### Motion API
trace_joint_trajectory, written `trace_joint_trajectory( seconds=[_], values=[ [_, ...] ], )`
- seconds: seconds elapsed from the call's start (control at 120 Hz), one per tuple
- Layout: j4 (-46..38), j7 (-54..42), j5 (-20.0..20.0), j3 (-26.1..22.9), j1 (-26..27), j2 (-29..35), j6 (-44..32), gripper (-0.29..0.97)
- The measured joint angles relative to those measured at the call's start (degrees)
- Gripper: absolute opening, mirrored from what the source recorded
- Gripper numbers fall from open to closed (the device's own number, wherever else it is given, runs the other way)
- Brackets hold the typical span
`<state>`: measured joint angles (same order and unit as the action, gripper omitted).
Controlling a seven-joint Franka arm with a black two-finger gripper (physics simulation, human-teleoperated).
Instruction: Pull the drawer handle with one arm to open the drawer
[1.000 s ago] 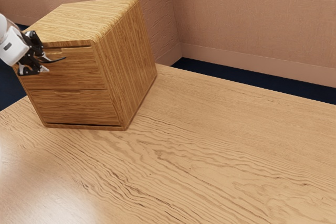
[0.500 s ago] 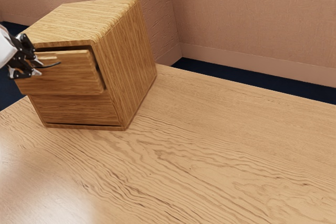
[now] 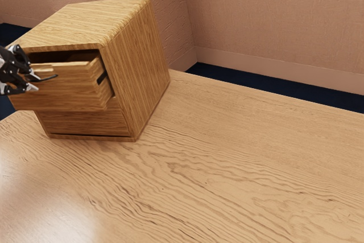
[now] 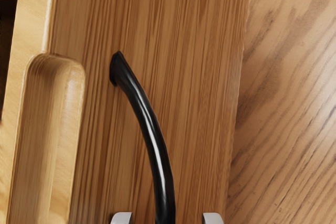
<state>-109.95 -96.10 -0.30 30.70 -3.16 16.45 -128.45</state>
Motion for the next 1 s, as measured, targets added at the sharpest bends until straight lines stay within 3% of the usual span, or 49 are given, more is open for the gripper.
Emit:
trace_joint_trajectory(
  seconds=[1.0],
  values=[
    [-9.83, 0.23, 3.72, -1.95, -2.29, 14.29, 5.38, 0.08]
  ],
)
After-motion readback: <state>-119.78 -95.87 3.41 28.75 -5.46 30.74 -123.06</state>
